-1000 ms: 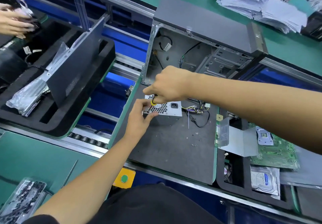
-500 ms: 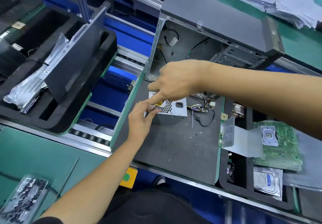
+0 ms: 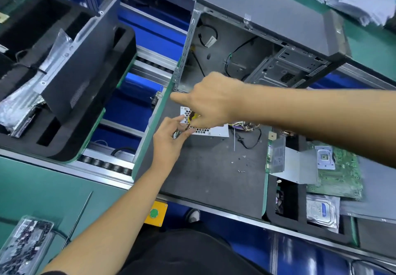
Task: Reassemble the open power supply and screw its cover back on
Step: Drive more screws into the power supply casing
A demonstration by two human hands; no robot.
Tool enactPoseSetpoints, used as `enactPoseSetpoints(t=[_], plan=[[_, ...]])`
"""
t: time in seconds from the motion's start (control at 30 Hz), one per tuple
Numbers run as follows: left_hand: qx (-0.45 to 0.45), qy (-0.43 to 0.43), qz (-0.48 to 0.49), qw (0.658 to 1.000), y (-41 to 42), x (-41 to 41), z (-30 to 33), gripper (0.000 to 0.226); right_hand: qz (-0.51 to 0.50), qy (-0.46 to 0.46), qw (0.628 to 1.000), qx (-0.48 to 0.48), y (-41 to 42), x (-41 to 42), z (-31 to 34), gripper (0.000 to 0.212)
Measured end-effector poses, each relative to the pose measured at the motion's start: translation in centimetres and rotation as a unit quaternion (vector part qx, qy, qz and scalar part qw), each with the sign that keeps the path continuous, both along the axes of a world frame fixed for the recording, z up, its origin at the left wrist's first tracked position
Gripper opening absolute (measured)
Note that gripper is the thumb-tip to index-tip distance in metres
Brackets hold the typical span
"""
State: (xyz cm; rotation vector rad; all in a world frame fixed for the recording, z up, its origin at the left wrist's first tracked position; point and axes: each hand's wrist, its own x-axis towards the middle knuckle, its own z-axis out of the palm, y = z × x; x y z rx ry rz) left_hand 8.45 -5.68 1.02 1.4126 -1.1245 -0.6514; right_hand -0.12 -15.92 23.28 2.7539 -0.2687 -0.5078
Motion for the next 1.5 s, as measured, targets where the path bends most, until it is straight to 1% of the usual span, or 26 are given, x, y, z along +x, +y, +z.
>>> enactPoseSetpoints(t=[0.03, 0.1, 0.13, 0.17, 0.23, 0.3, 0.33, 0.4, 0.43, 0.47, 0.5, 0.57, 0.63, 0.7, 0.73, 0.8, 0.9, 0.97, 1.07, 1.17, 1.2, 1.27, 1.33, 1.37, 1.43, 1.5], plan=[[0.007, 0.005, -0.004, 1.000, 0.0, 0.0, 0.0, 0.024, 0.091, 0.042, 0.995, -0.006, -0.8, 0.0, 0.4, 0.028], [0.009, -0.012, -0.011, 1.000, 0.1, 0.2, -0.1, 0.018, 0.256, 0.157, 0.954, -0.006, -2.0, 0.3, 1.1, 0.033], [0.006, -0.021, -0.018, 1.000, 0.1, 0.3, -0.1, 0.015, 0.304, 0.187, 0.934, -0.006, -2.2, 0.4, 1.3, 0.038], [0.007, -0.021, -0.022, 1.000, 0.1, 0.4, 0.0, 0.016, 0.313, 0.193, 0.930, -0.001, -2.0, 0.4, 1.3, 0.041], [0.010, -0.007, -0.013, 1.000, 0.1, 0.3, 0.2, 0.023, 0.220, 0.138, 0.965, 0.030, -1.3, -0.2, 0.6, 0.035], [0.003, 0.009, 0.002, 1.000, 0.0, 0.1, 0.5, 0.023, 0.016, 0.041, 0.996, 0.077, -0.1, -0.7, -0.6, 0.014], [-0.003, 0.014, 0.006, 1.000, 0.1, -0.1, 0.5, 0.020, -0.095, 0.008, 0.990, 0.104, 0.6, -0.5, -0.9, 0.003], [-0.018, 0.007, 0.017, 1.000, 0.3, -0.4, 0.4, 0.016, -0.252, -0.035, 0.955, 0.155, 1.3, 0.1, -1.4, 0.014], [-0.024, 0.002, 0.019, 1.000, 0.3, -0.5, 0.4, 0.016, -0.281, -0.045, 0.943, 0.170, 1.2, 0.3, -1.5, 0.020], [-0.025, 0.003, 0.020, 0.999, 0.3, -0.5, 0.3, 0.016, -0.267, -0.041, 0.947, 0.172, 1.0, 0.5, -1.3, 0.024], [-0.023, 0.012, 0.019, 0.999, 0.4, -0.5, 0.4, 0.016, -0.201, -0.022, 0.968, 0.148, 0.6, 0.6, -0.9, 0.024], [-0.019, 0.036, 0.016, 0.999, 0.4, -0.4, 0.4, 0.016, 0.014, 0.039, 0.998, 0.051, -0.4, 0.7, 0.0, 0.019], [-0.007, 0.039, 0.017, 0.999, 0.3, -0.3, 0.1, 0.014, 0.178, 0.119, 0.977, -0.016, -1.7, 0.6, 0.4, 0.018], [-0.001, 0.043, 0.020, 0.999, 0.3, -0.3, -0.2, 0.012, 0.209, 0.139, 0.968, -0.021, -2.2, 0.5, 0.6, 0.025], [-0.007, 0.050, 0.017, 0.999, 0.3, -0.3, -0.3, 0.011, 0.182, 0.126, 0.975, -0.006, -2.2, 0.4, 0.6, 0.026], [-0.022, 0.052, 0.011, 0.998, 0.3, -0.3, -0.3, 0.010, 0.071, 0.084, 0.993, 0.048, -1.8, 0.0, 0.3, 0.015], [-0.026, 0.039, 0.014, 0.999, 0.1, -0.3, 0.0, 0.012, -0.092, 0.031, 0.989, 0.107, -0.5, -0.1, -0.4, 0.012], [-0.039, 0.024, 0.020, 0.999, 0.1, -0.2, 0.1, 0.014, -0.185, 0.007, 0.976, 0.116, 0.3, 0.5, -0.9, 0.014], [-0.051, 0.011, 0.019, 0.998, 0.2, -0.3, 0.0, 0.017, -0.325, -0.042, 0.934, 0.143, 0.7, 1.5, -1.6, 0.025], [-0.046, 0.032, 0.014, 0.998, 0.3, -0.4, -0.1, 0.020, -0.390, -0.055, 0.901, 0.182, 0.5, 1.9, -1.9, 0.023], [-0.047, 0.047, 0.013, 0.998, 0.2, -0.4, -0.1, 0.019, -0.387, -0.050, 0.901, 0.190, 0.4, 1.9, -1.7, 0.020], [-0.050, 0.074, 0.010, 0.996, 0.1, -0.4, -0.1, 0.012, -0.304, -0.009, 0.941, 0.151, 0.1, 1.7, -1.0, 0.017], [-0.043, 0.083, 0.007, 0.996, -0.1, -0.3, -0.1, 0.009, -0.138, 0.072, 0.986, 0.054, -0.2, 1.5, 0.0, 0.018], [-0.036, 0.086, 0.005, 0.996, 0.0, -0.3, -0.2, 0.009, -0.049, 0.113, 0.992, 0.008, -0.4, 1.3, 0.4, 0.023], [-0.022, 0.093, 0.004, 0.995, 0.2, -0.3, -0.2, 0.009, 0.103, 0.165, 0.980, -0.038, -0.8, 1.0, 0.7, 0.039], [-0.010, 0.083, 0.008, 0.996, 0.2, -0.1, -0.1, 0.011, 0.194, 0.192, 0.961, -0.050, -0.9, 0.8, 0.7, 0.043]])
